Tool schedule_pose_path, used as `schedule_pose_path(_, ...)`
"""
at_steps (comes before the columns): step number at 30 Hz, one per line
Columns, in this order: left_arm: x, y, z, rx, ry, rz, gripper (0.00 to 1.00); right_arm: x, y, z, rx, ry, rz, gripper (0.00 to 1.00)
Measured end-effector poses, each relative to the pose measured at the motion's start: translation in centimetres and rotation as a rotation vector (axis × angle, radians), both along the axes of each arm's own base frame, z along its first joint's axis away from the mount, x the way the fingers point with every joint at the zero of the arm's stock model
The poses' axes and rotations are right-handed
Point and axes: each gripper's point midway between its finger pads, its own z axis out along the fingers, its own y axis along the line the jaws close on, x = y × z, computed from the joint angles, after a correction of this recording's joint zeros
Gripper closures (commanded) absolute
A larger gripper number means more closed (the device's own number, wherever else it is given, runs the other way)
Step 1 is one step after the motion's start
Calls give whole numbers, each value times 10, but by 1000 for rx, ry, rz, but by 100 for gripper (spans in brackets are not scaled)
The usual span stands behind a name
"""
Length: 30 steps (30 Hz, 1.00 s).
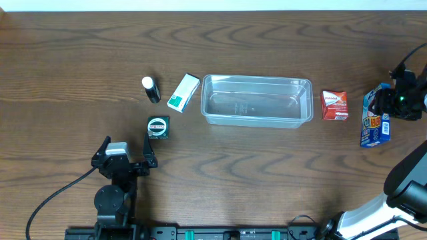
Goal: Pack container
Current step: 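Move the right gripper over the upright blue fever-patch box, then lower the right gripper and grasp the blue box's top edge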
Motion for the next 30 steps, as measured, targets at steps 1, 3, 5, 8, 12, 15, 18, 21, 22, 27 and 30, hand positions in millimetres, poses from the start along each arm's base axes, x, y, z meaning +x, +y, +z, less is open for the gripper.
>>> schedule_pose_path(1,0,0,0,0,0,0,2,0,0,0,-1,-2,1,41)
schedule_pose_path(3,0,0,0,0,0,0,2,1,-1,0,-6,-5,2,44)
schedule_pose_path(5,0,0,0,0,0,0,2,1,-2,0,-11,-1,1,48)
schedule_pose_path(8,0,0,0,0,0,0,2,0,-3,0,-17,2,0,61)
schedule_pose_path(12,0,0,0,0,0,0,2,0,-4,0,-23,5,0,66)
schedule_pose_path(15,0,0,0,0,0,0,2,-1,-4,0,-24,6,0,67)
schedule_pose_path(18,0,0,0,0,0,0,2,-1,-5,0,-27,9,-1,66)
schedule_pose_path(21,0,0,0,0,0,0,2,-1,-6,0,-31,11,-3,65)
schedule_pose_path(22,0,0,0,0,0,0,2,-1,-6,0,-33,11,-4,65)
schedule_pose_path(27,0,0,0,0,0,0,2,0,-7,0,-40,7,-6,69)
schedule_pose_path(30,0,0,0,0,0,0,2,-1,-7,-1,-40,9,-8,70)
